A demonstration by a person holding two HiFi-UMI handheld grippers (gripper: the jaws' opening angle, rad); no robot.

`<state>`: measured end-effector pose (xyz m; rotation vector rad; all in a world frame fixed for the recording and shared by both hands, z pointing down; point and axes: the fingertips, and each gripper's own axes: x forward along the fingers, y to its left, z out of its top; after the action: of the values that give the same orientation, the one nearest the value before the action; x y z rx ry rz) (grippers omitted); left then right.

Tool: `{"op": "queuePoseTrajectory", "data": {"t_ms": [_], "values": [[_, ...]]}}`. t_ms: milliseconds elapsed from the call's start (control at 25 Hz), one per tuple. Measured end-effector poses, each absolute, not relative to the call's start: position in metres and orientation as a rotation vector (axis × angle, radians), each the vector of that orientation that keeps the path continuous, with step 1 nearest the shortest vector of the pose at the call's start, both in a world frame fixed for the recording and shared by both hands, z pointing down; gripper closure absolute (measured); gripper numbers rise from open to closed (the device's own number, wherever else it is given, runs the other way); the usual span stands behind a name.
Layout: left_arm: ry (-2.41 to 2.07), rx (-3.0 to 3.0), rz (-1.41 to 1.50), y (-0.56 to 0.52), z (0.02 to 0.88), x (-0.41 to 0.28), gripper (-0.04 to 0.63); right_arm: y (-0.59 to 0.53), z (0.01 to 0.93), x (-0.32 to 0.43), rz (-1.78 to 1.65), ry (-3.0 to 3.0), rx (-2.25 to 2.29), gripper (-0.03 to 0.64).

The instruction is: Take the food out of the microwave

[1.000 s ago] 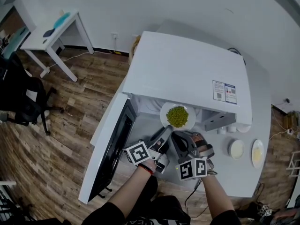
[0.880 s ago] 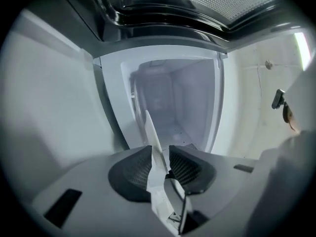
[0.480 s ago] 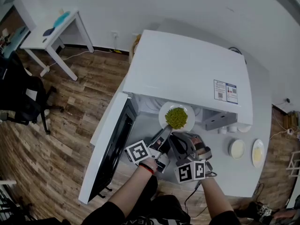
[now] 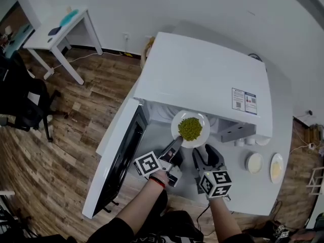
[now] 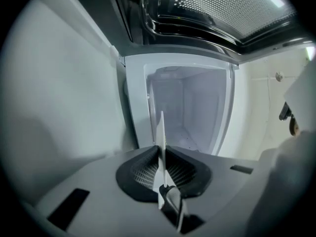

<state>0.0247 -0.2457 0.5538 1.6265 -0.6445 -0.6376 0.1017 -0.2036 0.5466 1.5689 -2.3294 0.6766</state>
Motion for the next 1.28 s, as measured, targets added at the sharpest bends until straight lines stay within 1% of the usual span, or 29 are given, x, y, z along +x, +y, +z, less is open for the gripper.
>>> {"op": "queuePoseTrajectory", "data": {"t_ms": [240, 440, 560, 720, 880, 1040, 1160, 1280], "values": [[-0.630, 1.576, -0.681, -0.245, 0.552, 0.028, 0.555, -0.220, 0.547, 0.096, 1.327, -2.427, 1.669, 0.410], [-0.632, 1.570, -0.671, -0.242, 0.553, 0.029, 0.555, -0.234, 0.544, 0.092, 1.611, -2.471, 1.690, 0.410], [-0.606, 1.522, -0.713, -0.242, 0.549, 0.029, 0.555, -0.241, 0.542, 0.090, 1.750, -2.498, 1.673, 0.410], [-0.618, 1.537, -0.708, -0.242, 0.555, 0.026, 0.555, -0.247, 0.540, 0.086, 1.824, -2.536, 1.672, 0.415], [-0.627, 1.535, -0.725, -0.242, 0.554, 0.022, 0.555, -0.248, 0.545, 0.086, 1.877, -2.529, 1.667, 0.489], [-0.621, 1.515, -0.764, -0.244, 0.549, 0.019, 0.554, -0.249, 0.544, 0.083, 1.964, -2.563, 1.642, 0.503], [-0.614, 1.534, -0.775, -0.246, 0.547, 0.020, 0.517, -0.250, 0.540, 0.084, 2.017, -2.594, 1.634, 0.529], [-0.612, 1.549, -0.777, -0.247, 0.544, 0.020, 0.491, -0.249, 0.536, 0.084, 2.041, -2.606, 1.621, 0.537]]}}
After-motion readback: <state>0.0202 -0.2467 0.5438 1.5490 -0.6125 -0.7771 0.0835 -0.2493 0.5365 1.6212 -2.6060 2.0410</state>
